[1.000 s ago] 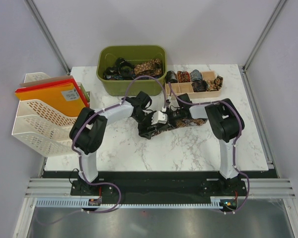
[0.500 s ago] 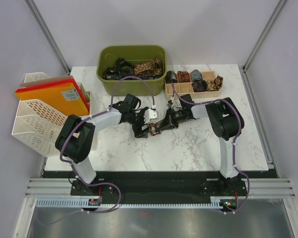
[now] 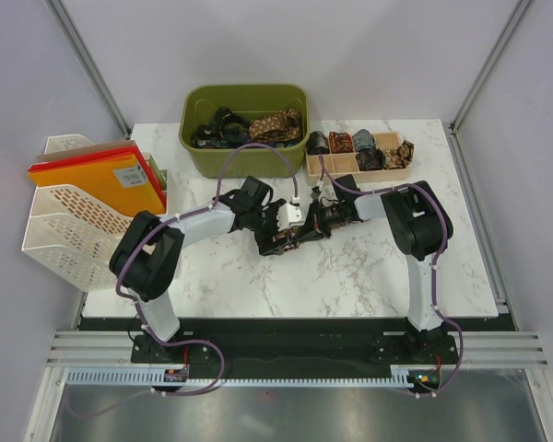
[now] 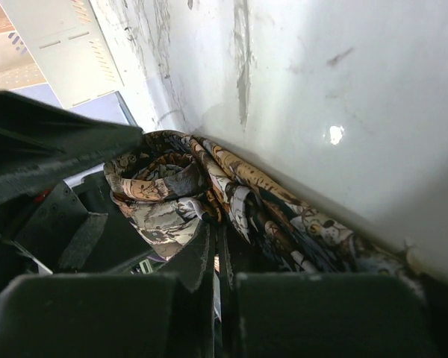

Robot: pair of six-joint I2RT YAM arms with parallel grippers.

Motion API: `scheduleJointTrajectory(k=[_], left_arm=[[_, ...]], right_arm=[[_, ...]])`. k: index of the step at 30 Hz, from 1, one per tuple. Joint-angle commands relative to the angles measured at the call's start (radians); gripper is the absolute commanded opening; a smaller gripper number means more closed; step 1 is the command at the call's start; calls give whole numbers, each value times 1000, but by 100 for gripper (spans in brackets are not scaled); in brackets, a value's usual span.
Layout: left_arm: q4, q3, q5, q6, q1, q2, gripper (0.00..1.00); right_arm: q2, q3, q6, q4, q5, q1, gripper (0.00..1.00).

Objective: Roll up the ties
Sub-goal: Roll the tie at the center of the board.

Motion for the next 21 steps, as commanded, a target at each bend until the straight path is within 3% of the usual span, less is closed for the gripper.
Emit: scheduleJointTrajectory(k=[1, 7, 10, 17, 21], left_arm=[[-13, 50, -25, -60, -26, 19, 81], [7, 93, -45, -122, -28, 33, 62], [12, 114, -19, -138, -29, 42, 57], [-22, 229, -45, -188, -54, 146, 55], [-126, 309, -51, -183, -71, 227, 54]], right_arm=[[74, -15, -20, 0, 216, 9, 0], [68, -14, 12, 21, 221, 30, 0], [58, -8, 30, 21, 224, 41, 0], [60, -3, 66, 41, 217, 70, 0], [51, 4, 90, 57, 207, 76, 0]])
